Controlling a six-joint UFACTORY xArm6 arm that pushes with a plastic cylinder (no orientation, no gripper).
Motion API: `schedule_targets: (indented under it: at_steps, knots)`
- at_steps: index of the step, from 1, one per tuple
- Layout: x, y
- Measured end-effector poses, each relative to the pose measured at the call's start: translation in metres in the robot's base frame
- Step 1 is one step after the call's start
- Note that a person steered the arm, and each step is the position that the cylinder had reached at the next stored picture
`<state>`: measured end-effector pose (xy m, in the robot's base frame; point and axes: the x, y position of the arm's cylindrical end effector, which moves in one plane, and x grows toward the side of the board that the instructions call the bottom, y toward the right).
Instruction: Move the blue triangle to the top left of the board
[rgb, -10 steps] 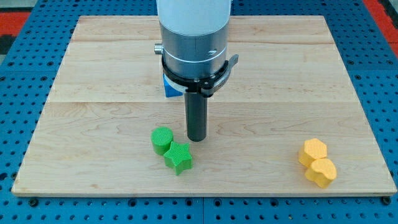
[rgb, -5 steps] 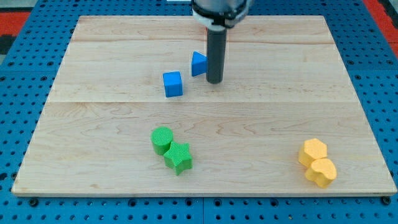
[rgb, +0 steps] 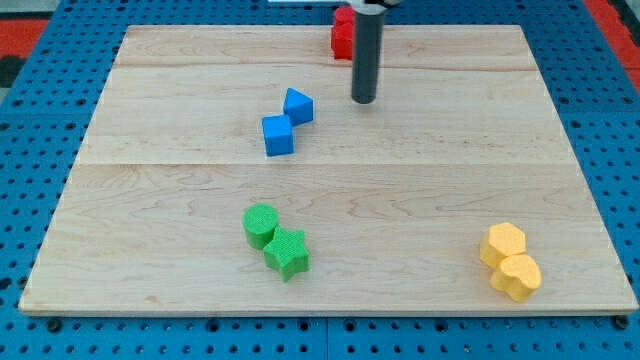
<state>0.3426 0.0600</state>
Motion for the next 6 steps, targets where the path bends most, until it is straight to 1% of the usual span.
schedule_targets:
  at_steps: [1,2,3,4,5,6]
  knots:
    - [0.034,-0.043]
    - [0.027,-0.132]
    - [-0.01,-0.131]
    - [-0.032,-0.098]
    - [-0.024,-0.081]
    - [-0.055,-0.025]
